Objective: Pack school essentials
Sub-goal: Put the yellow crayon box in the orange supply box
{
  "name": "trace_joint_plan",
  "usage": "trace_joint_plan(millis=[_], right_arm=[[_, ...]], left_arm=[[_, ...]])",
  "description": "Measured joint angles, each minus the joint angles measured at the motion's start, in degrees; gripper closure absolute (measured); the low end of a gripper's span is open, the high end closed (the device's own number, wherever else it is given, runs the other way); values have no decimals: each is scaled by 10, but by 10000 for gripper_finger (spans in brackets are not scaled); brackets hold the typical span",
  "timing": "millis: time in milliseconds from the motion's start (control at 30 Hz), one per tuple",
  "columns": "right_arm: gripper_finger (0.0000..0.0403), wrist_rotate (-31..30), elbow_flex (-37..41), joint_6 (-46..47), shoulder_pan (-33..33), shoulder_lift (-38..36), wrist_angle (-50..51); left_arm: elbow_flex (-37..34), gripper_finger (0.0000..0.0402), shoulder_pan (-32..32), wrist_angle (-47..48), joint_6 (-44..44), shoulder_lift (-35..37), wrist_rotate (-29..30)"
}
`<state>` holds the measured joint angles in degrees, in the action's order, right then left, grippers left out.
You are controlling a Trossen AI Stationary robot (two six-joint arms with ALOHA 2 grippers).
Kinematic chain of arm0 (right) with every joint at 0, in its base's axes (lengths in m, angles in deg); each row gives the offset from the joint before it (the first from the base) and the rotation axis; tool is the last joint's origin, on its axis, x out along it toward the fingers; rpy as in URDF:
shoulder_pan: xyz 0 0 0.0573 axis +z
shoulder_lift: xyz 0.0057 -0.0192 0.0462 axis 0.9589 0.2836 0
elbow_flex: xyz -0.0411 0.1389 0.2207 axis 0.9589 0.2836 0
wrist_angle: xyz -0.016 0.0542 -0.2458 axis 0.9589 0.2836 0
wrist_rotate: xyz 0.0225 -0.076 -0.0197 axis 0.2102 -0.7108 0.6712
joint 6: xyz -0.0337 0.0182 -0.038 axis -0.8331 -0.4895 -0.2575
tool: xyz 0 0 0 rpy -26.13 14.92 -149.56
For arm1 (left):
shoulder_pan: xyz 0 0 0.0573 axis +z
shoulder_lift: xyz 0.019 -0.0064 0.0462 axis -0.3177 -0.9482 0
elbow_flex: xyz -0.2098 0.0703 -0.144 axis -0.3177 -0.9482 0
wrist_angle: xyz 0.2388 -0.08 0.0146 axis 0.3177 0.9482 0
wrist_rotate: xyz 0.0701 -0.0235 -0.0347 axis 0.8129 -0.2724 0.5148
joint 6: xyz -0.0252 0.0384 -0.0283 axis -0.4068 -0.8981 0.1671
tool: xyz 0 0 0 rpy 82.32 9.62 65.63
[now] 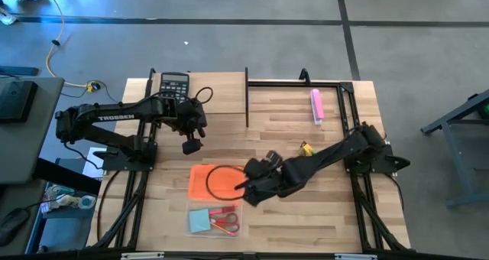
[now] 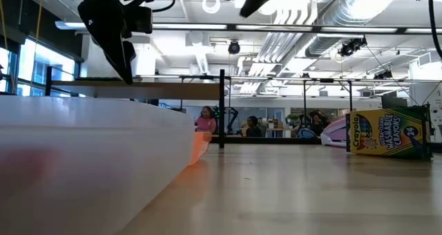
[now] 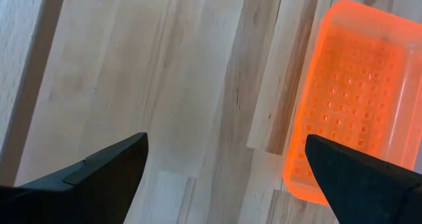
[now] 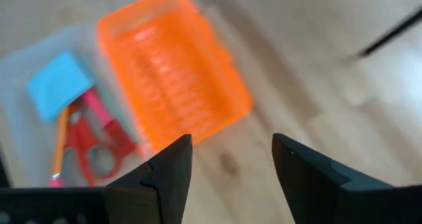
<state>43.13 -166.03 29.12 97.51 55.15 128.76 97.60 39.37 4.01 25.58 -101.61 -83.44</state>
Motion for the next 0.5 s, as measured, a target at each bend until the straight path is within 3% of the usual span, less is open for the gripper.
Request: trace_joint_plan(millis=[200,500], right_arm=[[203,-74,0,1,-1,-59,90],[203,-110,0,43,-1,-132,245]], left_arm=[[0,3,0,3,8,0,1],[0,3,0,3,26,0,1]])
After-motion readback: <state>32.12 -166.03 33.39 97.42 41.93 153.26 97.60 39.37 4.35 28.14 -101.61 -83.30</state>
